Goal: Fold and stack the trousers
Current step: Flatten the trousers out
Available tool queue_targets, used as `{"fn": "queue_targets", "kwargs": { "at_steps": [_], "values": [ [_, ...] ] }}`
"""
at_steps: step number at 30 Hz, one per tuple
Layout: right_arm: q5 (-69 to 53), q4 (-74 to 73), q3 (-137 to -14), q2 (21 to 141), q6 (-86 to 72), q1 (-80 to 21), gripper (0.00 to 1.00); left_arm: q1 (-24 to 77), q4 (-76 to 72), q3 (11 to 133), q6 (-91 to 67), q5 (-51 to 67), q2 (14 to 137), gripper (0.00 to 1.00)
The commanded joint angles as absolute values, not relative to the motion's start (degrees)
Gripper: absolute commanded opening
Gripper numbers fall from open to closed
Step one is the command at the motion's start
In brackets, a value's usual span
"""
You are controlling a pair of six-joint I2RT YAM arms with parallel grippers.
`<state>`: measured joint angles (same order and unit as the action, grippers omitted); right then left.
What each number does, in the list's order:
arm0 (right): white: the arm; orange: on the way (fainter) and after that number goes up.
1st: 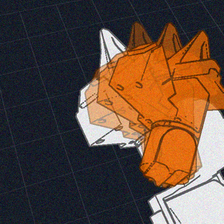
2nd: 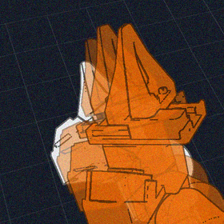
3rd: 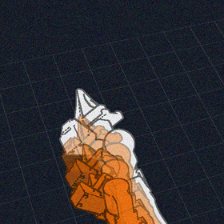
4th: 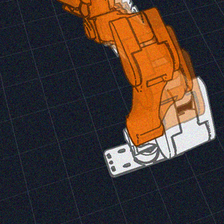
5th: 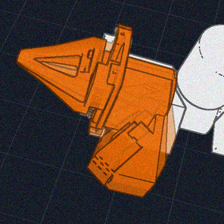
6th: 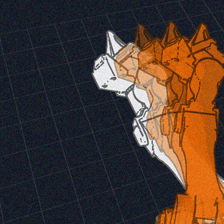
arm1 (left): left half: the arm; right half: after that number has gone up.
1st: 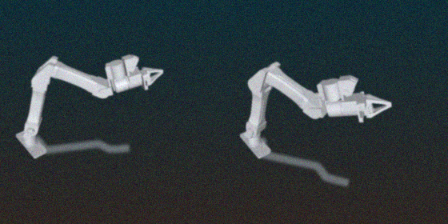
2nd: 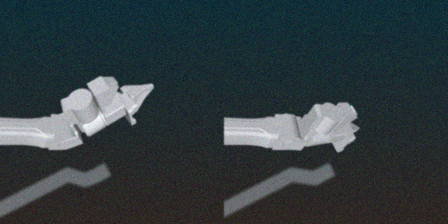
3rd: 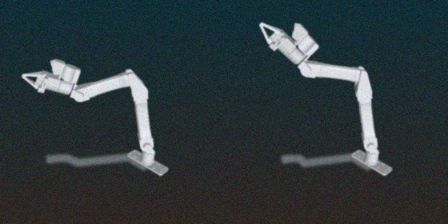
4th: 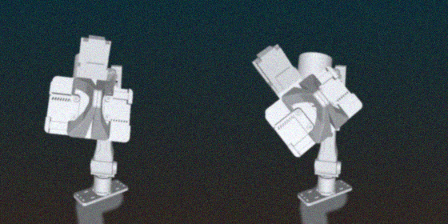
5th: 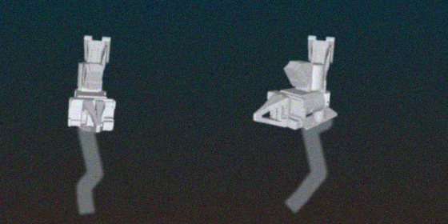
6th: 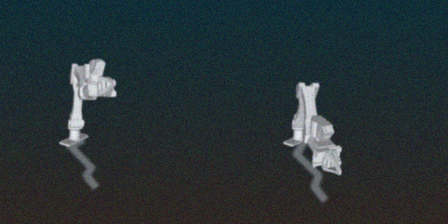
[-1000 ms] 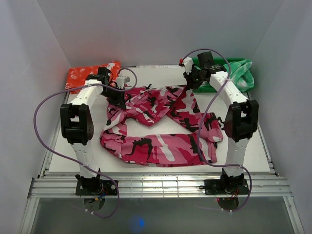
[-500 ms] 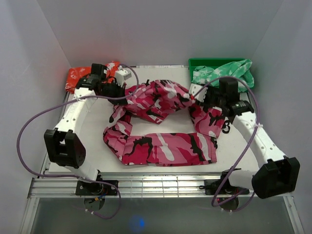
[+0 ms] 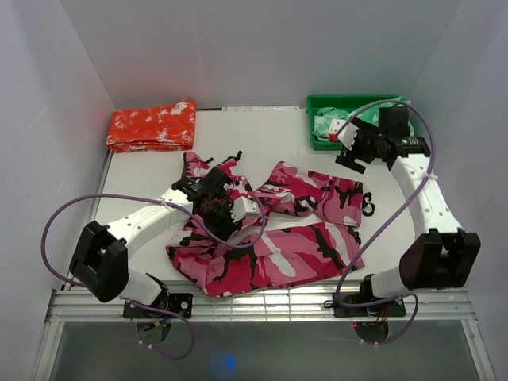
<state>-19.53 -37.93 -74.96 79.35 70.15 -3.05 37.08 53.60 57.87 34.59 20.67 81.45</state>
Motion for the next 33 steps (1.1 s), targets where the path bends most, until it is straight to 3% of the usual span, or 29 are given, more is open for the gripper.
{"fn": "queue_targets", "kwargs": {
  "at_steps": [1,2,3,7,13,17,20,24,25,31,32,33],
  "values": [
    [-25.4,-47.1,-84.7,87.6,63.47,-7.18,0.88,37.36,50.64,62.83,34.04,17.76,78.4,0.52],
    [-24.62,-47.28,-86.9,90.15,61.28,-8.34,0.87,36.14,49.84,65.97,32.53,18.28,78.22,0.63],
    [-24.78,-47.72,-92.32,95.14,59.0,-9.57,0.87,35.08,48.96,67.75,30.87,18.98,78.14,0.66],
    [-26.37,-50.97,-106.76,108.26,50.38,-11.51,0.82,22.38,49.39,83.35,19.64,27.13,86.36,0.67],
    [-24.0,-51.07,-121.53,123.82,46.58,-15.72,0.83,14.59,51.77,98.14,15.91,21.04,102.19,0.69],
    [-18.39,-50.54,-120.77,128.58,48.6,-18.54,0.87,13.8,55.71,110.36,15.39,17.14,115.37,0.7],
    [-16.44,-48.18,-115.61,129.02,49.13,-19.07,0.93,13.54,57.22,118.28,14.85,19.94,123.12,0.78],
    [-15.73,-47.9,-110.14,128.41,49.48,-19.07,0.93,13.8,59.58,124.1,13.54,23.55,130.16,0.79],
    [-15.91,-47.99,-109.17,128.23,49.48,-19.07,0.91,14.06,59.59,123.84,13.71,23.73,131.47,0.8],
    [-20.12,-50.53,-107.48,125.86,49.31,-19.07,0.54,15.55,58.62,115.5,15.12,24.52,131.75,0.8],
    [-20.39,-51.15,-108.27,125.51,49.22,-19.07,0.41,15.64,58.54,114.27,15.2,24.87,131.14,0.77],
    [-20.56,-52.11,-109.85,124.9,49.13,-19.07,0.33,15.64,57.67,111.91,14.94,24.87,130.78,0.66]
  ]
}}
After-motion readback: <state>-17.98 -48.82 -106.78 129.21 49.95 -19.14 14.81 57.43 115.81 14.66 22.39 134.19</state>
